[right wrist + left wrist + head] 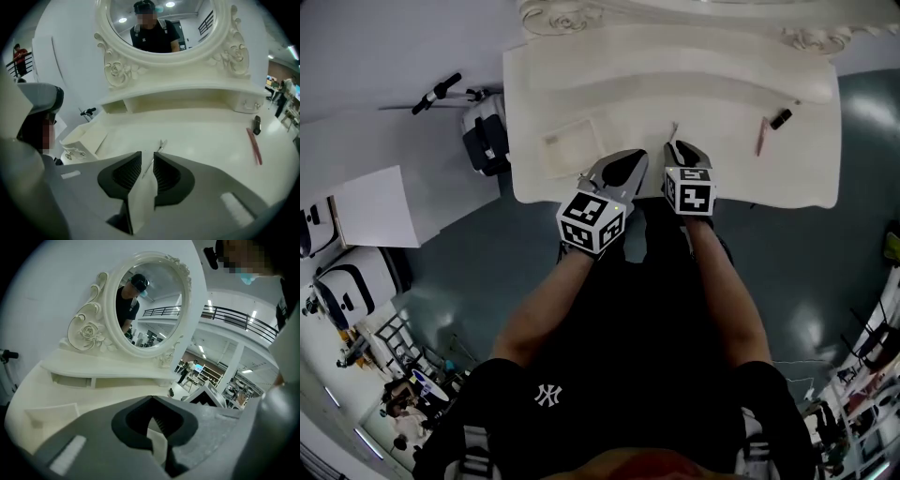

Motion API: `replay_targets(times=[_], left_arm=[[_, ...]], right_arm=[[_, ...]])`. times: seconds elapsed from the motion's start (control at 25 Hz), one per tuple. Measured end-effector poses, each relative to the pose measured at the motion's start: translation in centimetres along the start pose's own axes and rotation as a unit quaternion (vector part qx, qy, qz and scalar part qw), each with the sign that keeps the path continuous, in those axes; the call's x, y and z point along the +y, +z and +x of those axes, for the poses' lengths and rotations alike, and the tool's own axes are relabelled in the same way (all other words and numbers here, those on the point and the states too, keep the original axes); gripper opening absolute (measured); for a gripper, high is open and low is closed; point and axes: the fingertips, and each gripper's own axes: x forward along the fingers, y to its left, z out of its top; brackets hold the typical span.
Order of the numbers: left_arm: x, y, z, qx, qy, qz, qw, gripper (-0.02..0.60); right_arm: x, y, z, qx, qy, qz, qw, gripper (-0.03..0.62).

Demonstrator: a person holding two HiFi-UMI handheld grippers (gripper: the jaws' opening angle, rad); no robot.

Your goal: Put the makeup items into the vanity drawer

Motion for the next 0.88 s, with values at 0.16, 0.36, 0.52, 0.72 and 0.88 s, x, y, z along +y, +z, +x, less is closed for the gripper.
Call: replay_targets(times=[0.16, 0.36, 0.52, 0.72, 0.88], left_arm=[[1.2, 0.0, 0.6, 0.003, 0.013, -0.009, 0.9999, 0.000], [2.2, -0.2, 0.9, 0.008, 0.015, -0.018, 0.9997, 0.000], [2.5, -0.4, 0.8, 0.009, 0.010, -0.022, 0.9997, 0.000], [2.6, -0.9, 0.2, 0.008, 0.005, -0.027, 0.9996, 0.000], [3.0, -1.0, -0.9, 0.005, 0.004, -0.027, 0.9996, 0.000]], right_arm=[[-0.5, -0.4, 1.6, 0.021, -0.006, -0.005, 1.000, 0.107], [-1.1, -1.1, 2.7, 0.050, -0.029, -0.014, 0.998, 0.069], [-1.4, -0.9, 2.7, 0.052, -0.041, -0.015, 0.998, 0.032], [-1.4, -1.0, 2.3, 0.046, -0.040, -0.011, 0.998, 0.032], [-0.4, 0.0, 1.1, 0.025, -0.032, -0.011, 0.999, 0.032]])
